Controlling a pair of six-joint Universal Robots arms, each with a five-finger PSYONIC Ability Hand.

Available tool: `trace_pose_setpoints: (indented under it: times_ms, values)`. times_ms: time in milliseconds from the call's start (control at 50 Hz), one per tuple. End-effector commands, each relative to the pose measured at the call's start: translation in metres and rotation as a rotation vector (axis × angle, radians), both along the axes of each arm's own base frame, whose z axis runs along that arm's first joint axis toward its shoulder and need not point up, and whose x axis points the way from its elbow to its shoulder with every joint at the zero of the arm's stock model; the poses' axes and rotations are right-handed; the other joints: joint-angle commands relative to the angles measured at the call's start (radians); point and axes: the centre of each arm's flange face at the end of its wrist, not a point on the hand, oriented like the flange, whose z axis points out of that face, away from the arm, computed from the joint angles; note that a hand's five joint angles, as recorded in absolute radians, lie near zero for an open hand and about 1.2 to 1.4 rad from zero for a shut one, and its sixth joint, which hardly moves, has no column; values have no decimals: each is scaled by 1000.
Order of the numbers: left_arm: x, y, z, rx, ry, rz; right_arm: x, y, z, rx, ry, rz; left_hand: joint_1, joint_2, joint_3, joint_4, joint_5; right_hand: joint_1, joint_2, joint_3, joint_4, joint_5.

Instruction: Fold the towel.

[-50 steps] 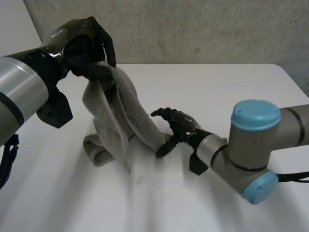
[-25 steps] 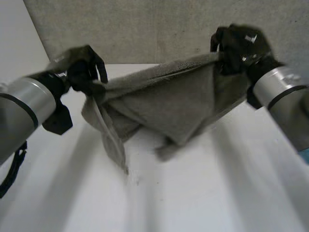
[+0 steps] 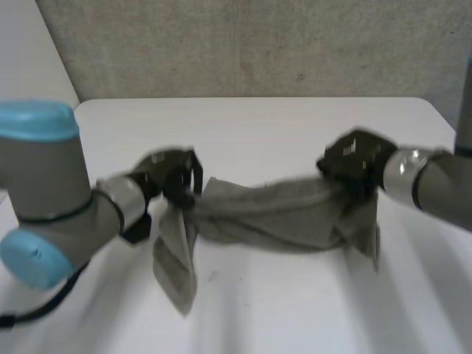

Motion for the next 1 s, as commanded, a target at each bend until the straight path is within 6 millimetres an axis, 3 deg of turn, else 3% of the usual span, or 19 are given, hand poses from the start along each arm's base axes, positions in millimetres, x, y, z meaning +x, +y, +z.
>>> trace_pose_setpoints:
  times_ms: [20,100,180,220,280,320,340,380,400,420,440,460,480,500,540,600,740,860,1000]
  values:
    - [-19,-43,102,-469,29,-23,29,-77,82,-504,-362,-39,203,181,183,177,207,57,66,57,55,50]
    - [-23,-52,183,-802,171,14,32,-95,128,-772,-686,3,203,181,183,177,207,57,66,57,55,50]
    - [-22,-50,201,-905,219,28,27,-85,146,-832,-808,20,203,181,183,177,207,57,66,57,55,50]
    - [-22,-49,200,-919,226,28,26,-77,128,-730,-781,2,203,181,183,177,207,57,66,57,55,50]
    - [-19,-52,174,-856,190,27,27,-68,96,-555,-703,-25,203,181,183,177,207,57,66,57,55,50]
    - [-17,-51,134,-747,137,16,26,-63,79,-458,-652,-46,203,181,183,177,207,57,66,57,55,50]
    - [-17,-51,134,-746,136,16,26,-63,79,-457,-652,-46,203,181,183,177,207,57,66,57,55,50]
    - [-9,-46,82,-603,62,9,23,-49,38,-253,-530,-79,203,181,183,177,207,57,66,57,55,50]
    - [-8,-46,82,-602,61,9,23,-49,38,-252,-530,-79,203,181,183,177,207,57,66,57,55,50]
    - [-1,-42,51,-514,19,12,20,-41,12,-141,-457,-96,203,181,183,177,207,57,66,57,55,50]
    - [-1,-41,51,-513,18,12,16,-31,-15,-37,-380,-108,203,181,183,177,207,57,66,57,55,50]
    - [5,-33,23,-426,-18,8,16,-31,-16,-36,-379,-109,203,181,183,177,207,57,66,57,55,50]
    - [11,-22,-3,-344,-55,3,12,-20,-39,50,-302,-112,203,181,183,177,207,57,66,57,55,50]
    - [11,-21,-4,-343,-55,2,7,-9,-61,126,-224,-107,203,181,183,177,207,57,66,57,55,50]
    - [21,4,-49,-190,-118,-14,3,2,-79,178,-153,-93,203,181,183,177,207,57,66,57,55,50]
    - [26,16,-63,-136,-140,-20,-8,21,-102,222,-44,-63,203,181,183,177,207,57,66,57,55,50]
    - [28,18,-59,-146,-140,-9,-12,25,-97,151,-100,-78,203,181,183,177,207,57,66,57,55,50]
    - [27,15,-53,-168,-131,-2,-22,21,-81,61,-262,-152,-447,-469,-467,-473,-443,57,66,57,55,50]
    - [27,14,-57,-165,-129,-1,-44,5,-63,20,-499,-267,-753,-775,-774,-780,-750,57,66,57,55,50]
